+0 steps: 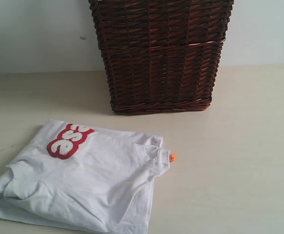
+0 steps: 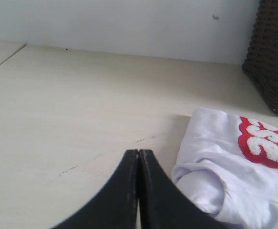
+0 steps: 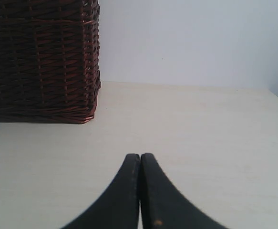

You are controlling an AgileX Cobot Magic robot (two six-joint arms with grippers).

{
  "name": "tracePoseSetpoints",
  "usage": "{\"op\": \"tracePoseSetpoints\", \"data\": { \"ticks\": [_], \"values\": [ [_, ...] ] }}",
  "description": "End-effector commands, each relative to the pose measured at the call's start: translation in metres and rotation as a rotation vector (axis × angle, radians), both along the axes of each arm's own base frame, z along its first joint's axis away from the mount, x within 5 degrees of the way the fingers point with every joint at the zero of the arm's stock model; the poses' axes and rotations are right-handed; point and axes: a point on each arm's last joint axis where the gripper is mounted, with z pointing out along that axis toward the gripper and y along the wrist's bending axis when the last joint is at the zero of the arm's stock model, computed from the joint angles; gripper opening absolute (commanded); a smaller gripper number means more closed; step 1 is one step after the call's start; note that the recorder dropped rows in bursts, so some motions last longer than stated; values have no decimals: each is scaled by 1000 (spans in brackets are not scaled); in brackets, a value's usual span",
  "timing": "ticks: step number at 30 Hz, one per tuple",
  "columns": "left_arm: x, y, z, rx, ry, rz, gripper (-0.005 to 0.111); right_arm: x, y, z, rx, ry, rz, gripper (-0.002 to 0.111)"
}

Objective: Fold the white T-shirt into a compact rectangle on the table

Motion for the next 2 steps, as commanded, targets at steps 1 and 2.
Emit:
{"op": "tracePoseSetpoints", "data": {
  "ticks": [1,2],
  "values": [
    [0,0,0,5,-11,2,0,0,0,-1,2,-5,5,0],
    [0,0,0,5,-11,2,0,0,0,-1,2,-5,5,0]
  ]
}}
